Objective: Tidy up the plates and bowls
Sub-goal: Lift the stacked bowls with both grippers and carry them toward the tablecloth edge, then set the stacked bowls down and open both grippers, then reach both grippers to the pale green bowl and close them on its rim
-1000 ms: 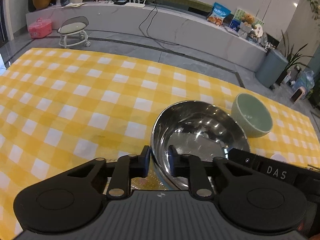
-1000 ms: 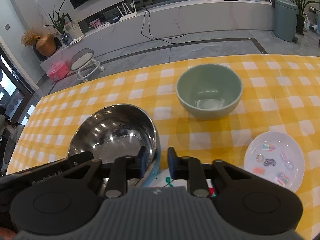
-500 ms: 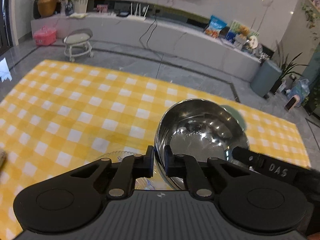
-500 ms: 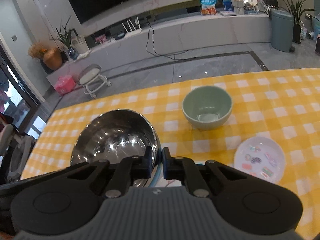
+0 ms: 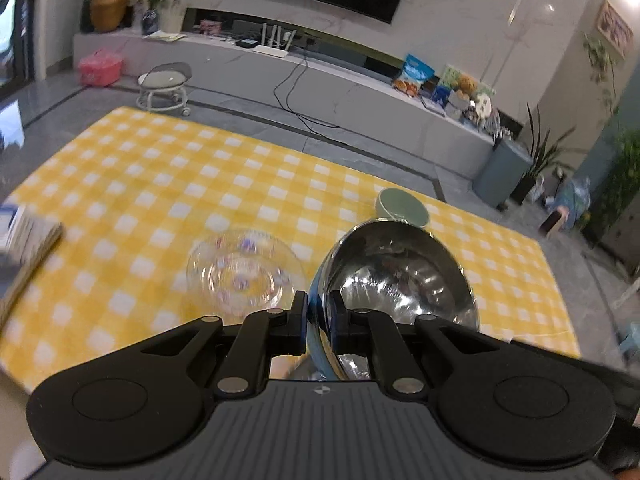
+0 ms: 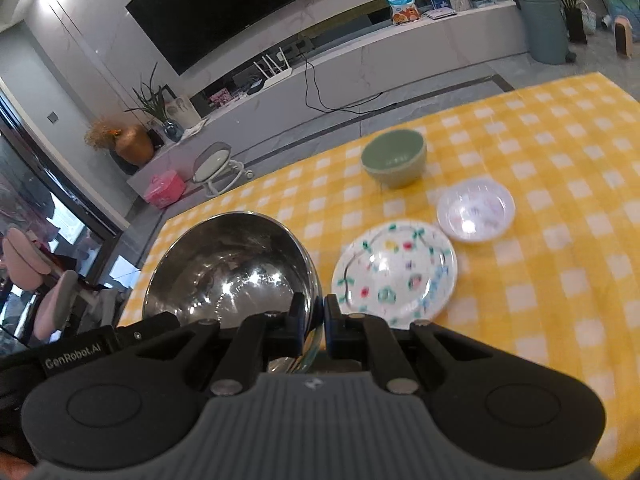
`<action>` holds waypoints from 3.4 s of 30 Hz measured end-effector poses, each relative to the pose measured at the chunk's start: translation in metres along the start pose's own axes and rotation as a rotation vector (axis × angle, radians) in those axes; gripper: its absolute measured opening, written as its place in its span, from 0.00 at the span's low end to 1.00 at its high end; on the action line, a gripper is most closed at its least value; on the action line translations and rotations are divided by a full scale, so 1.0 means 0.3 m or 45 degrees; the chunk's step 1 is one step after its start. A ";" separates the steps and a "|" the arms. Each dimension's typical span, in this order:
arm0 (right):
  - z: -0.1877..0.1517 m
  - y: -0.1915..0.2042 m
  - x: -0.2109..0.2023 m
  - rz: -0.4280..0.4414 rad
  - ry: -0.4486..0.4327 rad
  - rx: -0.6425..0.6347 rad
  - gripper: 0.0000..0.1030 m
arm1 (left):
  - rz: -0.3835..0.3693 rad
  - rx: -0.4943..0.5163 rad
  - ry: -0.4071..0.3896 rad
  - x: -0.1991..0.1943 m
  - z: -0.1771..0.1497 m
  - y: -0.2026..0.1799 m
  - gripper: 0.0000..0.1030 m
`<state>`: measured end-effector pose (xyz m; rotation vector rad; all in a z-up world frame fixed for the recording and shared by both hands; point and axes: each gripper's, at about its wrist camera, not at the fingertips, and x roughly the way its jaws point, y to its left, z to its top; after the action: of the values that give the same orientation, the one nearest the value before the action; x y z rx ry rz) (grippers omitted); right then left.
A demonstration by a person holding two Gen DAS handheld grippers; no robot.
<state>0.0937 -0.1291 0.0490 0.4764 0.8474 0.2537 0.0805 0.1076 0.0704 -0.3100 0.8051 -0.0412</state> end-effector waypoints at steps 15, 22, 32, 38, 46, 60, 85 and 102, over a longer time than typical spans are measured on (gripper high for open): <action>-0.162 -0.051 -0.128 -0.038 0.023 0.025 0.08 | -0.052 -0.208 0.084 -0.016 -0.186 0.079 0.09; -0.165 -0.082 -0.091 -0.075 0.043 0.042 0.09 | -0.044 -0.236 0.130 0.034 -0.212 0.091 0.09; -0.162 -0.100 -0.037 -0.076 0.070 0.060 0.09 | -0.025 -0.257 0.162 0.088 -0.218 0.102 0.09; -0.161 -0.105 -0.005 -0.079 0.089 0.067 0.09 | 0.002 -0.239 0.177 0.115 -0.222 0.099 0.09; -0.169 -0.111 0.033 -0.091 0.116 0.069 0.09 | 0.028 -0.220 0.194 0.140 -0.230 0.105 0.09; -0.182 -0.115 0.059 -0.098 0.142 0.055 0.08 | 0.042 -0.145 0.180 0.139 -0.236 0.085 0.10; -0.086 -0.119 -0.021 -0.184 -0.014 -0.054 0.42 | 0.005 0.164 0.082 0.075 -0.069 -0.050 0.42; 0.208 -0.194 0.156 -0.315 -0.096 -0.148 0.48 | -0.135 0.338 0.138 0.317 0.178 -0.212 0.61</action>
<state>0.1733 -0.1796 0.0246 0.2675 0.8046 0.0559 0.1898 0.0461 0.0567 -0.0993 0.8786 -0.2644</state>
